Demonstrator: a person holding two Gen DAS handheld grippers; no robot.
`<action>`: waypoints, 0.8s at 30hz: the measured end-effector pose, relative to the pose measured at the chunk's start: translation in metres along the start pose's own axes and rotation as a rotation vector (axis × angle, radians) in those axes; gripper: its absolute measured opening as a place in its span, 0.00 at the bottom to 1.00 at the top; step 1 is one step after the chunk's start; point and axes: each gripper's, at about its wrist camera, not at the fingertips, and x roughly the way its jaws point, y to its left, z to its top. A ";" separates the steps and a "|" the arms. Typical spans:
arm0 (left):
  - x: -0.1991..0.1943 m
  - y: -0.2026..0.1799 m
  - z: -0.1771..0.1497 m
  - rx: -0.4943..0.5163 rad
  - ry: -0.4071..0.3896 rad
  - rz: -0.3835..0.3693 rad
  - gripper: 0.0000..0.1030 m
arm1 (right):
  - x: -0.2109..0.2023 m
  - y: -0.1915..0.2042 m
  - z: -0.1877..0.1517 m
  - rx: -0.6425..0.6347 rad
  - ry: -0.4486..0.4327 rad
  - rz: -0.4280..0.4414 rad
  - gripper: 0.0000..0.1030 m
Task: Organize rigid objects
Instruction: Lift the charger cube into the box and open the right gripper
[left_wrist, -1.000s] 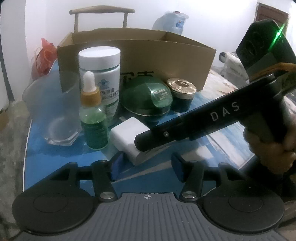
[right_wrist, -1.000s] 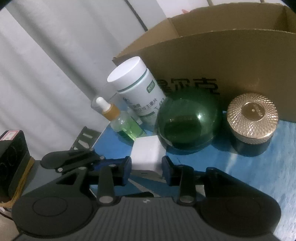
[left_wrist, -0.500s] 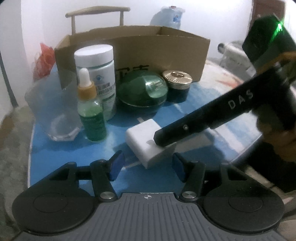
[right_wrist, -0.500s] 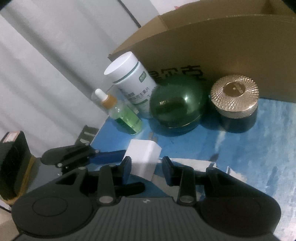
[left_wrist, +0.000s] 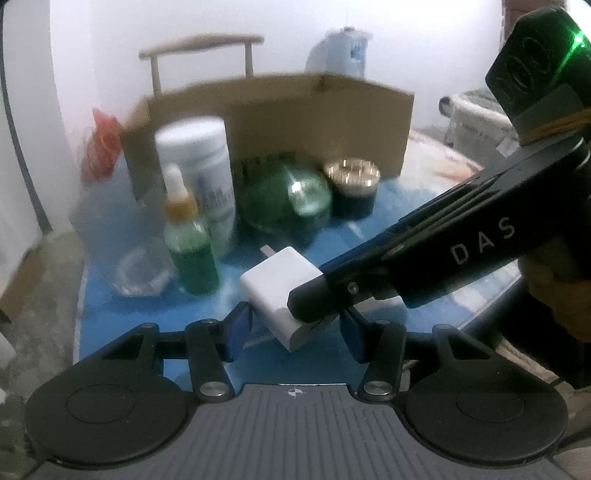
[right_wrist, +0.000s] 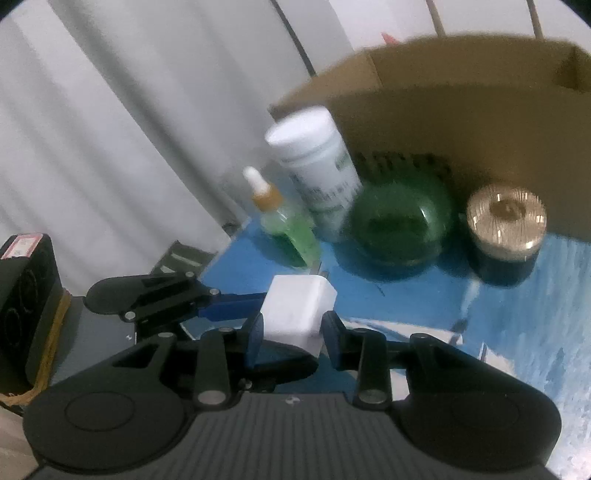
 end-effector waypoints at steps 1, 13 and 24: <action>-0.005 -0.001 0.003 0.007 -0.015 0.010 0.51 | -0.005 0.005 0.002 -0.011 -0.014 -0.001 0.37; -0.032 0.000 0.120 0.148 -0.184 0.120 0.51 | -0.075 0.036 0.087 -0.208 -0.260 -0.081 0.37; 0.108 0.081 0.236 -0.052 0.202 -0.044 0.51 | -0.003 -0.078 0.230 0.028 0.004 -0.061 0.37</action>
